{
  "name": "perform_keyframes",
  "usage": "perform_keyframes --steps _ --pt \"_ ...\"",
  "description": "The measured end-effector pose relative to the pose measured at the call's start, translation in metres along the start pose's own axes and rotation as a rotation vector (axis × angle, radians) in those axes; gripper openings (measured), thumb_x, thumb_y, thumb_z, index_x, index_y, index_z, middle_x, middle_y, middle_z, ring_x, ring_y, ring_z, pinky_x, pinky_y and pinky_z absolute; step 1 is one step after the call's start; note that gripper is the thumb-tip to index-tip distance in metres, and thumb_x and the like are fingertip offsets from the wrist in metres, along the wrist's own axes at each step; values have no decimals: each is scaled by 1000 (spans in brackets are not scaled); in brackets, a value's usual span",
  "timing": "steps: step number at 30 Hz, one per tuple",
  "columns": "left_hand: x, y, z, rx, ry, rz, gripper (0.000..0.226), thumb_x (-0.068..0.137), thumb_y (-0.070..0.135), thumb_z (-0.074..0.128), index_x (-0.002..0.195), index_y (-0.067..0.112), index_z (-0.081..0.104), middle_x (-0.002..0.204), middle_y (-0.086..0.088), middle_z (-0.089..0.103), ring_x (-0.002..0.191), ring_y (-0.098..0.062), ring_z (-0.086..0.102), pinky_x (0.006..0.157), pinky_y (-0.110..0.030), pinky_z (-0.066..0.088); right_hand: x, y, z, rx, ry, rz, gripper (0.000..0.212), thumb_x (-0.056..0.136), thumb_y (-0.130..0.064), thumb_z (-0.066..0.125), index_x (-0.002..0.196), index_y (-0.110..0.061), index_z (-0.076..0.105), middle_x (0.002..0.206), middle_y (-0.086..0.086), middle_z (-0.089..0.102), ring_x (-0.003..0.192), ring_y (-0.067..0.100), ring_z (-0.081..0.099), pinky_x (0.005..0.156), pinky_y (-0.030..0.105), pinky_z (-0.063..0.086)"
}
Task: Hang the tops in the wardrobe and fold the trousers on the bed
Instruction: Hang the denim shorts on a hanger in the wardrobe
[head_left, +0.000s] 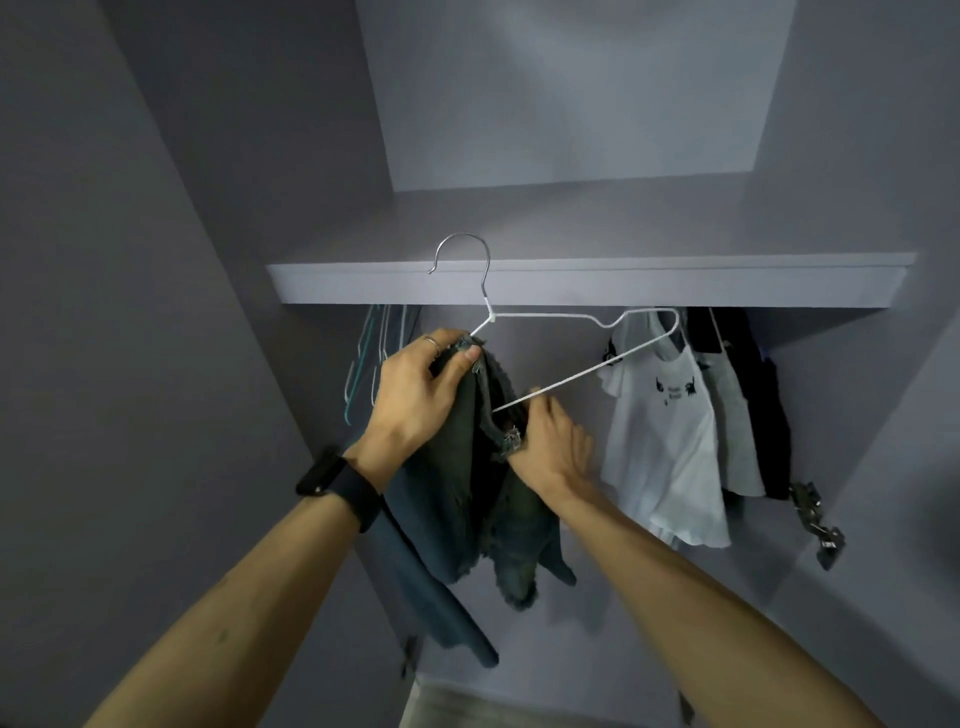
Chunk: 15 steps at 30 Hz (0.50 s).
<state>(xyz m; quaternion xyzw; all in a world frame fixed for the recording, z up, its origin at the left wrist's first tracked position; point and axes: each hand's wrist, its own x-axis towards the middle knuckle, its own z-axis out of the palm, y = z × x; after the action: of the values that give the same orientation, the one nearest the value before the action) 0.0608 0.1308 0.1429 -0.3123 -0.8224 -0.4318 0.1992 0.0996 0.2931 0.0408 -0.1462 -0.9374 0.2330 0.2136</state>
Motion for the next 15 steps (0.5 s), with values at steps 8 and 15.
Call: perform_keyframes --steps 8,15 --pt "-26 -65 -63 393 -176 78 29 101 40 55 122 22 65 104 0 66 96 -27 66 83 -44 55 15 78 -35 28 -172 174 21 78 -41 74 76 -31 55 89 1 71 91 33 67 68 33 48" --pt "-40 -81 -86 743 -309 151 45 99 58 33 128 32 57 101 2 60 93 -31 64 64 -42 50 43 100 -72 281 -244 123 15 77 -36 87 85 -33 74 84 -12 70 92 16 68 94 35 52"
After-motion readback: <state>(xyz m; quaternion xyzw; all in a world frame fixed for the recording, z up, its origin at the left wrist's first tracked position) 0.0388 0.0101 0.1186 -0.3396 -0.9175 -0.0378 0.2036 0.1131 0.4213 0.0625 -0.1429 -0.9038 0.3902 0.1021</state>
